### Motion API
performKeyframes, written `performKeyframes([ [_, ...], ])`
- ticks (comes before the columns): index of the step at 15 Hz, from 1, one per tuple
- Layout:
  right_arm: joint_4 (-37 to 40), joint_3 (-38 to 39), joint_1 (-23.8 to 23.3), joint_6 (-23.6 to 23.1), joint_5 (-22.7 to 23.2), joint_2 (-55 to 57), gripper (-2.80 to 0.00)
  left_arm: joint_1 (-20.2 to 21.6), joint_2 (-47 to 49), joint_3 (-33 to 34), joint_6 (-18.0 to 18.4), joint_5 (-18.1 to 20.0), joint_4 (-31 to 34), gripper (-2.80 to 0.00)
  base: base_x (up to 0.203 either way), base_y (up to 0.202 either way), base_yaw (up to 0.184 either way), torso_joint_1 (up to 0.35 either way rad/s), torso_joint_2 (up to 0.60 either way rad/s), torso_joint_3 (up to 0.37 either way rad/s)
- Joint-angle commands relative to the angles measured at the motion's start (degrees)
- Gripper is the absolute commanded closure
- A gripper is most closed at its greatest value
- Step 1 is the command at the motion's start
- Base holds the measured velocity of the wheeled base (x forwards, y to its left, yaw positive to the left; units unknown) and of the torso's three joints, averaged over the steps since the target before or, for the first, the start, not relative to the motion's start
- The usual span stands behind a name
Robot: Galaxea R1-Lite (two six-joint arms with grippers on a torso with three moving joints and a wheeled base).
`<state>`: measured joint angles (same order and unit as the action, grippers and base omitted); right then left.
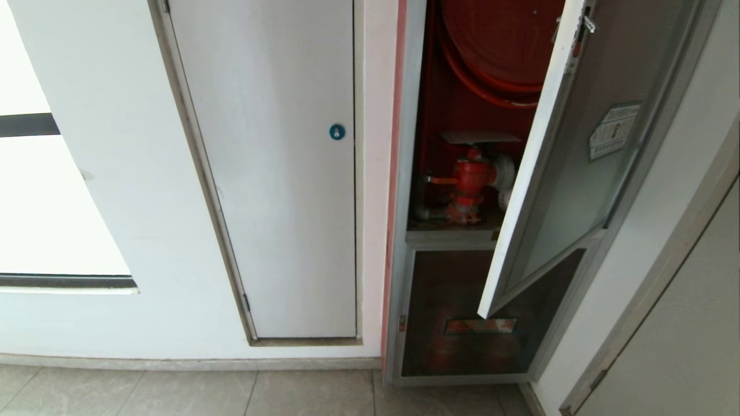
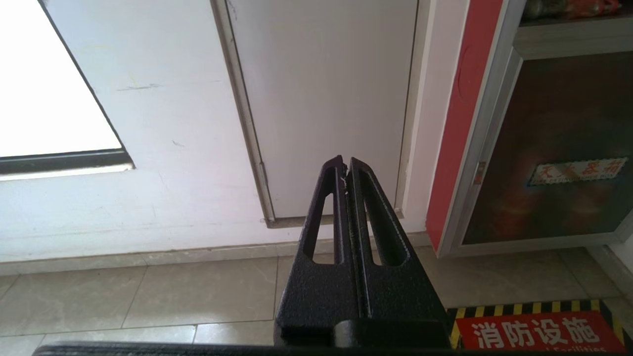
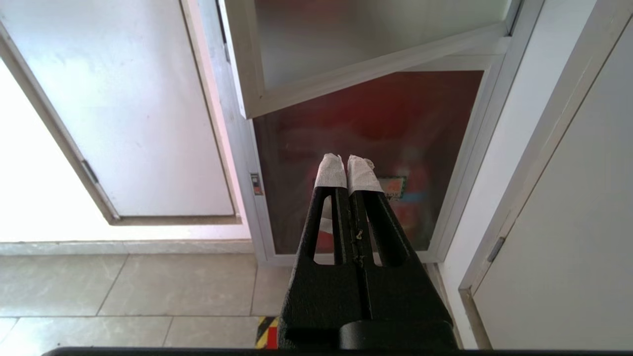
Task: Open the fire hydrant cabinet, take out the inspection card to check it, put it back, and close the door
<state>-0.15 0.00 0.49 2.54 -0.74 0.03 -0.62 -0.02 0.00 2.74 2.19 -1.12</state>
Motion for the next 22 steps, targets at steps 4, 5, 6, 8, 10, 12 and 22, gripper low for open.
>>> performKeyframes([
  [4,-0.1,-5.6,0.1,1.7,3.0,6.5,0.00,0.0,0.0,0.7,0.0,0.0,0.0,0.00,0.000,0.000,0.000,0.000,0.00,0.000],
  [5,-0.2,-7.4,0.1,2.8,4.2,9.2,0.00,0.0,0.0,0.7,0.0,0.0,0.0,0.00,0.000,0.000,0.000,0.000,0.00,0.000],
  [6,-0.4,-9.2,0.1,3.5,5.6,12.4,0.00,0.0,0.1,0.7,0.0,0.0,0.0,0.00,0.000,0.000,0.000,0.000,0.00,0.000],
  [8,-0.6,-13.1,0.1,4.3,8.4,19.0,0.00,0.0,0.0,0.7,0.0,0.0,0.0,0.00,0.000,0.000,0.000,0.000,0.00,0.000],
  [10,-1.0,-18.0,0.1,5.2,11.6,26.0,0.00,0.0,0.0,0.7,0.0,0.0,0.0,0.00,0.000,0.000,0.000,0.000,0.00,0.000],
  [12,-2.3,-22.1,0.1,5.6,17.0,32.2,0.00,0.0,0.1,0.7,0.0,0.0,0.0,0.00,0.000,0.000,0.000,0.000,0.00,0.000],
  [22,-10.2,-40.7,14.7,5.7,15.3,64.7,0.00,0.0,0.1,0.7,0.0,0.0,0.0,0.00,0.000,0.000,0.000,0.000,0.00,0.000],
])
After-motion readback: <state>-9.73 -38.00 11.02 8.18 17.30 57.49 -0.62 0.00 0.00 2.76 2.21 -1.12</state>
